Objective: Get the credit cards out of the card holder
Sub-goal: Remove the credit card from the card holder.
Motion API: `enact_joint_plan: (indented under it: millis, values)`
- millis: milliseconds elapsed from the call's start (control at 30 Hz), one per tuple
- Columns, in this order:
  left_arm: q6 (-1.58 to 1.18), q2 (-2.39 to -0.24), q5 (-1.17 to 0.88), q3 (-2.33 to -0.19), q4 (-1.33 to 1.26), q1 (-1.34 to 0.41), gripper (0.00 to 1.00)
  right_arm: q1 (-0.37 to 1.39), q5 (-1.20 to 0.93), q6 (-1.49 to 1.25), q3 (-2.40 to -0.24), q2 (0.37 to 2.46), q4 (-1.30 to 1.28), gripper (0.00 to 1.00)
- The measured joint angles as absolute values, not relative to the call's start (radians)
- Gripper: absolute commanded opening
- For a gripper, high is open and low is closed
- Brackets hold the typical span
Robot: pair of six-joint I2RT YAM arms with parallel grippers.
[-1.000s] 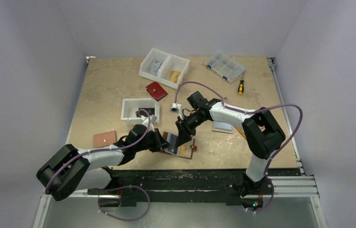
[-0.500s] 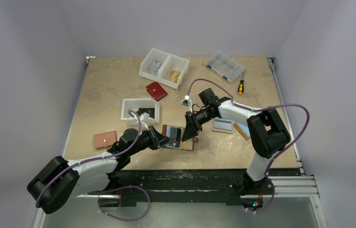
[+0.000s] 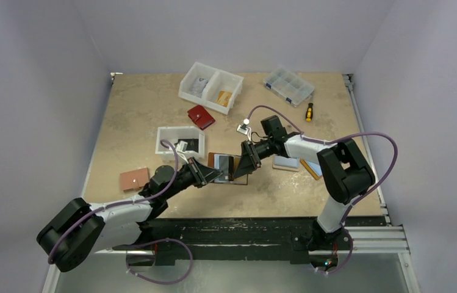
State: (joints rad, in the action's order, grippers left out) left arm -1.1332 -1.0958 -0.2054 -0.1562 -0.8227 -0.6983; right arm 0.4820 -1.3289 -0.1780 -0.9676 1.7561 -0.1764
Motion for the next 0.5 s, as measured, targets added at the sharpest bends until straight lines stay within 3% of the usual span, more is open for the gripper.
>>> enact_joint_plan:
  millis: [100, 267, 367, 433, 500]
  values:
    - [-1.143, -1.109, -0.207, -0.156, -0.855, -0.698, 0.00, 0.476, -1.361, -0.286, -0.929, 1.747, -0.060, 0.49]
    - [-1.159, -1.131, -0.212, -0.156, -0.906, -0.699, 0.00, 0.469, -1.388, -0.410, -0.924, 1.745, 0.063, 0.23]
    - [-1.168, -1.138, -0.213, -0.156, -0.932, -0.699, 0.00, 0.462, -1.388, -0.450, -0.922, 1.746, 0.094, 0.00]
    - [-1.169, -1.141, -0.213, -0.156, -0.944, -0.699, 0.00, 0.458, -1.389, -0.465, -0.919, 1.747, 0.108, 0.00]
    - [-1.170, -1.143, -0.213, -0.156, -0.945, -0.699, 0.08, 0.457, -1.389, -0.480, -0.912, 1.747, 0.122, 0.00]
